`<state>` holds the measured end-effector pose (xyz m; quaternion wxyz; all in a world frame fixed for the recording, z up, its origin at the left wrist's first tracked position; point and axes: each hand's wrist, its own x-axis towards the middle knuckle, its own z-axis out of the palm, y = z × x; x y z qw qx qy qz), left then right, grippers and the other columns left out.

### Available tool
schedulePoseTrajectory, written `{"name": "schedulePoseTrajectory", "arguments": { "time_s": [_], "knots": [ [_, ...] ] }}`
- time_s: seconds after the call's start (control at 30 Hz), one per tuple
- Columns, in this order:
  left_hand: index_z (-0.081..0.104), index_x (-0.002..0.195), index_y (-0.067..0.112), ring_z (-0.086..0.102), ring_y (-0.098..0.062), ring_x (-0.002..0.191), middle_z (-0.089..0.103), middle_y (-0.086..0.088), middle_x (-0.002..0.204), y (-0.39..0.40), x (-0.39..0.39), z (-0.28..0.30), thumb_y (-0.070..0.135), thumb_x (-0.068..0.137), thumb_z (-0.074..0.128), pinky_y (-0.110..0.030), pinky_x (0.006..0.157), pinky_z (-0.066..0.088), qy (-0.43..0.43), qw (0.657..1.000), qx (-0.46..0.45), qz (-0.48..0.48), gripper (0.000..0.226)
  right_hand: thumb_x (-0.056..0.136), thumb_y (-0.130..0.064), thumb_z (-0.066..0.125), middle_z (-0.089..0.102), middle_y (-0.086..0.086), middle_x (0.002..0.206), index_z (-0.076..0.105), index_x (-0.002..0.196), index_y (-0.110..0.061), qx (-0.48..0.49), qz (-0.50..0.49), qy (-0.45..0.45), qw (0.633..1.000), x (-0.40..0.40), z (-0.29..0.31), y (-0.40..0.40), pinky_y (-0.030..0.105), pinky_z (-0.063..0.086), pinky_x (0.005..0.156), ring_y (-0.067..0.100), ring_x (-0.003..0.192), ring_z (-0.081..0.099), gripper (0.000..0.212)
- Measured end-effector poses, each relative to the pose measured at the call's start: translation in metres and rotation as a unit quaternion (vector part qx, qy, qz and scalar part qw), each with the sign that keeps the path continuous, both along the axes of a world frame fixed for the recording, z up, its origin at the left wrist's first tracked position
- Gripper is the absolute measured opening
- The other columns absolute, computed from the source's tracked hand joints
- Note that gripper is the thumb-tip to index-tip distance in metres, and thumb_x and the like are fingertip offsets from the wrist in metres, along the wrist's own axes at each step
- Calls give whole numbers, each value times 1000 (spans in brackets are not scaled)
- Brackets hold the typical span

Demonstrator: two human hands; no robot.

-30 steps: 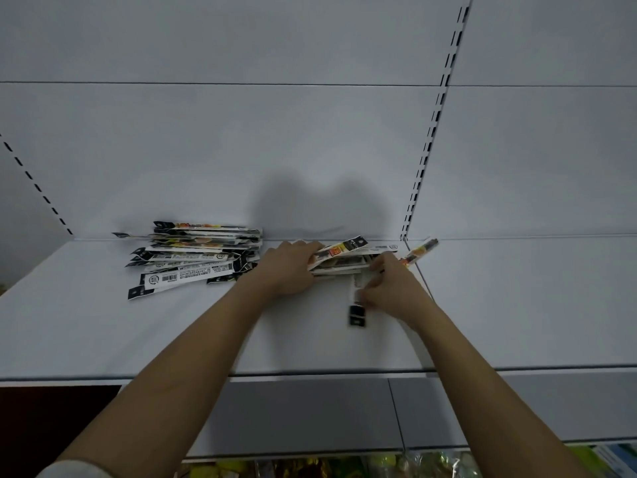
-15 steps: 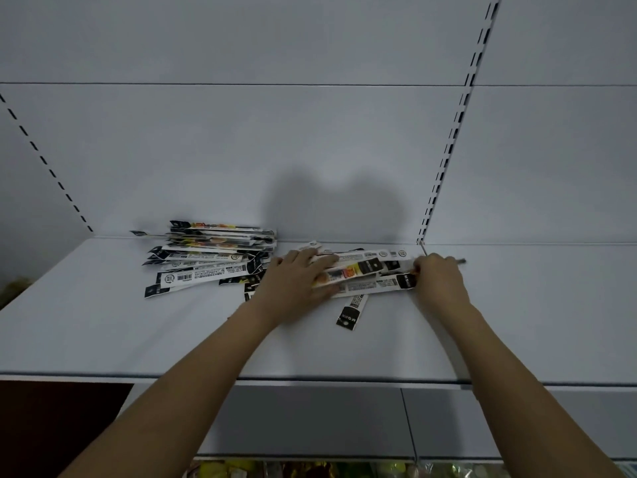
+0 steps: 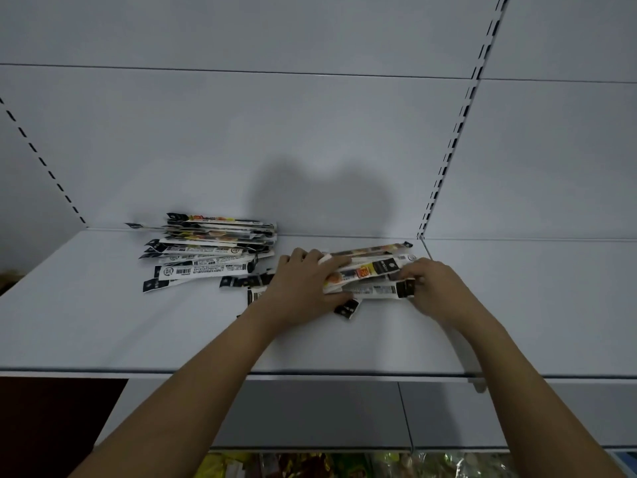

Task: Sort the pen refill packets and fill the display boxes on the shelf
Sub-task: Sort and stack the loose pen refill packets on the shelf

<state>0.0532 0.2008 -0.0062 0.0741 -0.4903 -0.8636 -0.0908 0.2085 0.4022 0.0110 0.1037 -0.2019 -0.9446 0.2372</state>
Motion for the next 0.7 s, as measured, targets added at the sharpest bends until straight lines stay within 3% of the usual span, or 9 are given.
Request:
{"name": "schedulePoseTrajectory", "arguments": {
  "time_s": [0.1, 0.17, 0.27, 0.33, 0.47, 0.6, 0.7],
  "knots": [
    [42, 142, 40, 48, -27, 107, 57, -1, 125, -13, 21, -8, 74, 82, 37, -39, 88, 36, 27, 999, 27, 1, 69, 74, 5, 59, 62, -7, 85, 51, 64, -38, 45, -32, 19, 998, -1, -4, -3, 40, 51, 73, 27, 84, 59, 45],
    [46, 139, 38, 50, -28, 100, 59, -2, 117, -20, 25, -9, 71, 80, 34, -39, 83, 38, 31, 998, 44, 9, 69, 76, -1, 61, 60, -7, 82, 43, 60, -38, 62, -33, 32, 997, -4, -4, -11, 40, 49, 72, 27, 82, 58, 44],
    [48, 136, 37, 53, -29, 94, 61, -5, 111, -36, 23, -7, 66, 80, 39, -40, 80, 44, 24, 997, 68, -8, 63, 80, -14, 65, 64, -3, 89, 55, 72, -35, 86, -68, 19, 994, -10, -3, -12, 40, 47, 79, 27, 90, 58, 24],
    [46, 133, 37, 56, -30, 90, 60, -6, 110, -50, 19, -9, 65, 81, 44, -41, 76, 48, 41, 995, 85, -37, 59, 82, -20, 65, 67, 2, 96, 67, 87, -26, 98, -145, 37, 984, -14, -3, -6, 42, 48, 82, 30, 97, 58, 8],
    [48, 133, 36, 59, -29, 95, 60, -7, 116, -87, -3, -8, 62, 82, 47, -40, 79, 48, 64, 993, 61, -84, 57, 89, -12, 59, 66, 13, 103, 70, 102, -14, 105, -246, 160, 950, -24, 5, -5, 45, 46, 80, 37, 100, 55, 18],
    [45, 137, 38, 56, -24, 99, 62, -2, 118, -124, -34, 0, 60, 86, 53, -38, 83, 46, 57, 990, 43, -118, 56, 94, -21, 62, 65, 4, 96, 71, 100, -19, 74, -87, 250, 961, -60, 18, -51, 46, 49, 78, 28, 91, 59, 11],
    [49, 139, 36, 56, -25, 103, 62, -3, 120, -140, -60, 8, 59, 87, 53, -40, 86, 46, 65, 990, 24, -121, 57, 95, -25, 62, 67, -2, 103, 73, 104, -23, 68, 43, 214, 973, -99, 20, -97, 43, 45, 84, 21, 98, 58, 14]
  ]
}}
